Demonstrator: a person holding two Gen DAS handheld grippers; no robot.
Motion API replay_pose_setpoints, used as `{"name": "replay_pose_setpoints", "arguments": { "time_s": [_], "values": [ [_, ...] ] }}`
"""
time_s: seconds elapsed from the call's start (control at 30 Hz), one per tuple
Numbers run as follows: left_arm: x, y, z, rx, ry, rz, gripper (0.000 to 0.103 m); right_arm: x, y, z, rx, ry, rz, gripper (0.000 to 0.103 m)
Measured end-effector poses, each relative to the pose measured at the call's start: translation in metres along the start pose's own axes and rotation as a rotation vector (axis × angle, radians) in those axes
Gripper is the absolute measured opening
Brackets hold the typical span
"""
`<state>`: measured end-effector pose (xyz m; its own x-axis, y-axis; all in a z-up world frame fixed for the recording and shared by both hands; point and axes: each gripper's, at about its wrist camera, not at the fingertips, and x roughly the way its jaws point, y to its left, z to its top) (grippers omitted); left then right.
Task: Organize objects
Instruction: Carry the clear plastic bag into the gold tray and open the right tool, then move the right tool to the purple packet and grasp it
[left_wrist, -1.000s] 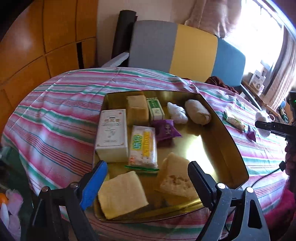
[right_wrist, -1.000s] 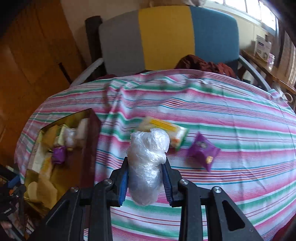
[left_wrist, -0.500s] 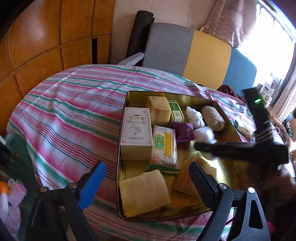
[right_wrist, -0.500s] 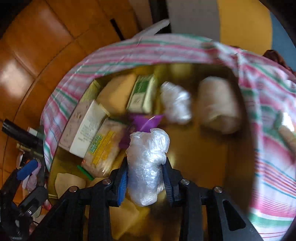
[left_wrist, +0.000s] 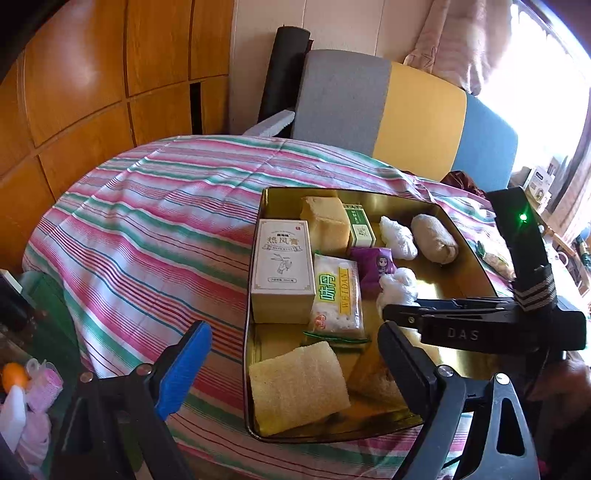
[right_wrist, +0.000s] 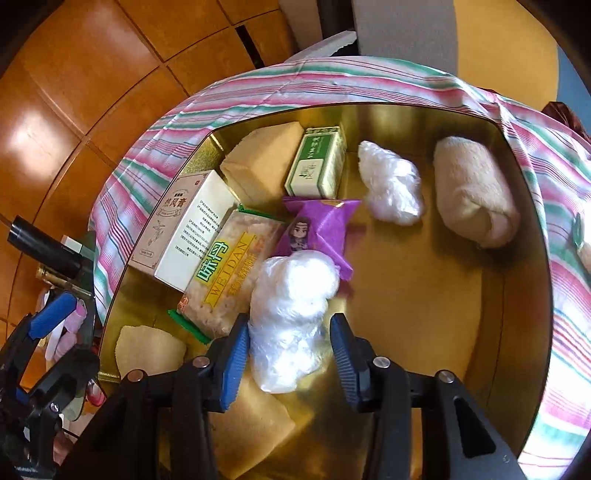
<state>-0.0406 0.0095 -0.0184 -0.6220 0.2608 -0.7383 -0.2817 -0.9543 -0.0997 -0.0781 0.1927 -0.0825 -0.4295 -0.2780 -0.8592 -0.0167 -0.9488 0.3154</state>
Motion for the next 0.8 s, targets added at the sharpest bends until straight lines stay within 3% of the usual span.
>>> {"name": "replay_pose_setpoints", "arguments": {
  "time_s": [0.43,0.8],
  "values": [
    [-0.008,-0.014,0.002,0.055,-0.031,0.019,0.092,-0.048,-0.017,-0.014,0.031,-0.115,-0.047,0.044],
    [-0.011,-0.035,0.002,0.114,-0.030,0.007,0.092,-0.093,-0.069,-0.035,0.125,-0.177,-0.072,0.044]
  ]
}}
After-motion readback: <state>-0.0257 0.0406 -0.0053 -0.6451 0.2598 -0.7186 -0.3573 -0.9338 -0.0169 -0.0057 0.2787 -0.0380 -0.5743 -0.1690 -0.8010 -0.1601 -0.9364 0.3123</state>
